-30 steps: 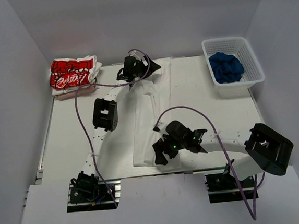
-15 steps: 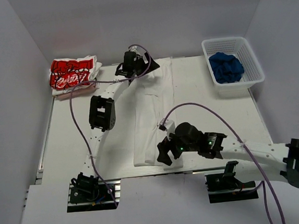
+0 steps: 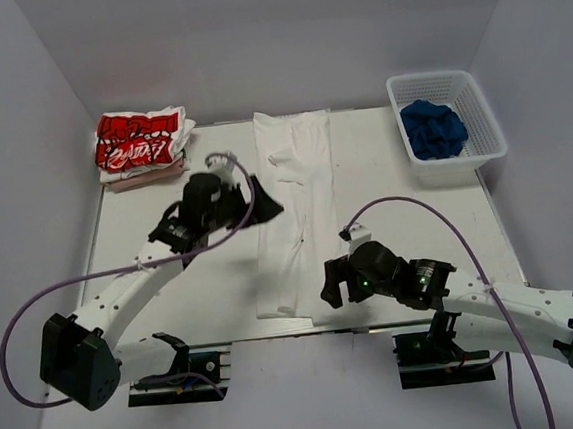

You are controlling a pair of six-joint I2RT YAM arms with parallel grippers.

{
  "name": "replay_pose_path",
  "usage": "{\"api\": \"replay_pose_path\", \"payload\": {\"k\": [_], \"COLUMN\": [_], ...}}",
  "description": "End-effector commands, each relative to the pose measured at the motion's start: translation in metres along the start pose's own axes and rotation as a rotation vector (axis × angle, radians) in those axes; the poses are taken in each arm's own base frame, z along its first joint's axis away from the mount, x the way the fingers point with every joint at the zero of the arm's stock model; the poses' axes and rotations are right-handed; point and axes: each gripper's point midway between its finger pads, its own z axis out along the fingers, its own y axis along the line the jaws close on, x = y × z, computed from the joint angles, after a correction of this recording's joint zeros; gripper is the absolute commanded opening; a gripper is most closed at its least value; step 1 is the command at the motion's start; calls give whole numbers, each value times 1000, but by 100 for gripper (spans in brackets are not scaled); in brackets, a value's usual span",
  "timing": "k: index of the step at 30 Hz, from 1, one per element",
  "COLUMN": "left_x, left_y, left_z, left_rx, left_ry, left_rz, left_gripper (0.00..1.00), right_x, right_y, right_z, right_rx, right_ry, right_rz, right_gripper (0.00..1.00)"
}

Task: Fold and stack the t-shirts
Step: Rotate the tshirt 90 degrees

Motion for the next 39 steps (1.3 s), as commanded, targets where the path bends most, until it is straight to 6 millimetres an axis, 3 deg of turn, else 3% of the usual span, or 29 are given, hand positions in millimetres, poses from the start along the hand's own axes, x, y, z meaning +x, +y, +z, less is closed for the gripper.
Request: {"api": "replay_pose_path", "payload": {"k": [1, 3, 4, 5, 8, 9, 11, 12, 14, 15, 17, 19, 21, 22, 24, 25, 30, 34, 39], "left_x": [100, 135, 142, 164, 199, 201, 212, 213, 212, 214, 212, 213, 218, 221, 217, 220, 219, 212, 208], "left_y": [67, 85, 87, 103, 107, 104, 105, 106, 114, 115, 118, 114, 117, 119, 117, 119, 128, 126, 128], "left_z": [-14, -31, -40, -52, -64, -65, -70, -73, -79, -87, -92, -100, -107, -109, -112, -114, -119, -118, -119], "left_rx": [-231, -318, -333, -396, -411, -408, -420, -436, -486, -507, -532, -527, -537, -540, -523, -523, -544, -548, -559], "left_ry": [213, 276, 286, 335, 414, 418, 453, 450, 433, 436, 422, 420, 416, 413, 378, 378, 343, 320, 308], "left_rz": [-161, -198, -209, -233, -271, -283, -291, -295, -293, -292, -302, -311, -337, -351, -365, -365, -352, -346, -331], "left_gripper": [100, 100, 100, 100, 100, 100, 100, 100, 100, 100, 100, 100, 100, 100, 100, 100, 100, 100, 100], "right_x": [33, 45, 49, 57, 62, 48, 38, 27, 21, 5, -4, -12, -1, -14, -5, -9, -9, 0, 14], "right_y": [-7, -16, -20, -22, -21, -2, 9, 18, 7, 14, 11, 26, 24, 38, 38, 49, 62, 48, 14], "right_z": [-3, -2, -3, -2, 5, 10, 13, 18, 28, 36, 48, 60, 75, 77, 90, 94, 113, 117, 94], "right_rx": [27, 80, 99, 104, 93, -15, -58, -61, 45, 83, 168, 193, 265, 256, 302, 290, 298, 389, 517], "right_ry": [154, 217, 232, 258, 255, 216, 196, 190, 182, 149, 136, 142, 175, 159, 182, 181, 196, 228, 255], "right_rz": [23, 35, 44, 52, 77, -4, -60, -109, -150, -171, -199, -216, -257, -254, -283, -287, -286, -285, -271], "right_gripper": [90, 90, 90, 90, 90, 90, 90, 90, 90, 90, 90, 90, 90, 90, 90, 90, 90, 90, 90]}}
